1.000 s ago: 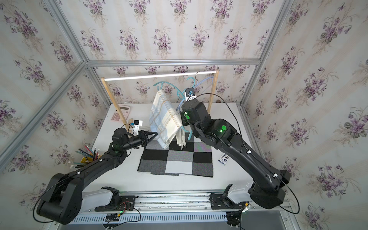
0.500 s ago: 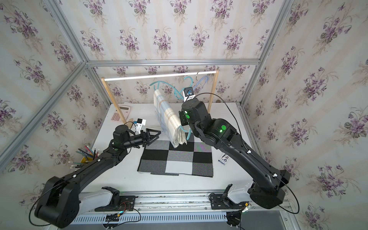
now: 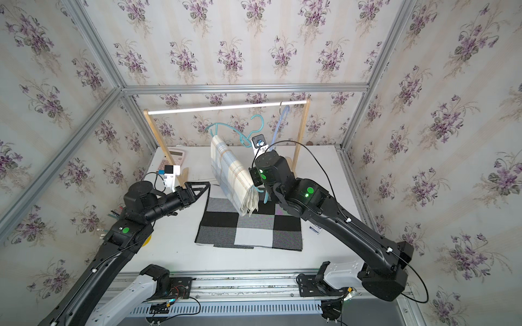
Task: Hang the scarf on the hanger
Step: Adjust the scarf at the hanger, then place the hanger at the clothesline.
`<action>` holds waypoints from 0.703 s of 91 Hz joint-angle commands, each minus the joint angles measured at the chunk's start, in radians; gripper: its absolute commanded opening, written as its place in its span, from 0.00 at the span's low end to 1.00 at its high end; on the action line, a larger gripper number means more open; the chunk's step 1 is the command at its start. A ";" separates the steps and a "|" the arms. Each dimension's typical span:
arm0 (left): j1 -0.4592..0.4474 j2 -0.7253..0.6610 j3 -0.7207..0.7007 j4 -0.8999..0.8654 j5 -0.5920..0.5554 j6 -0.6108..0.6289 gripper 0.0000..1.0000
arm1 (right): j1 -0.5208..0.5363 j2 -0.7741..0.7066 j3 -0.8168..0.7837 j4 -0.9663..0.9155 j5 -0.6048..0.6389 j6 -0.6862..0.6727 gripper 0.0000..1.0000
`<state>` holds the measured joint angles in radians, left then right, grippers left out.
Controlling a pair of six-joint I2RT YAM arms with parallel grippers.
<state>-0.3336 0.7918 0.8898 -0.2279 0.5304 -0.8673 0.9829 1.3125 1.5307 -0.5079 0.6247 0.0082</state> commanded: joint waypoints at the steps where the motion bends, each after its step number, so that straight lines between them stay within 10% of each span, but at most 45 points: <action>1: -0.013 0.034 0.112 -0.153 -0.125 -0.019 0.78 | 0.040 -0.009 -0.042 0.191 0.108 -0.092 0.00; 28: -0.163 0.254 0.484 -0.371 -0.421 -0.090 0.75 | 0.148 0.029 -0.196 0.518 0.325 -0.384 0.00; 64: -0.188 0.553 0.786 -0.428 -0.456 -0.100 0.76 | 0.208 0.046 -0.278 0.692 0.384 -0.561 0.00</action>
<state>-0.5182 1.2987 1.6161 -0.6376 0.1005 -0.9714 1.1847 1.3560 1.2488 0.0593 0.9680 -0.5186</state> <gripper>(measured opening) 0.756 0.122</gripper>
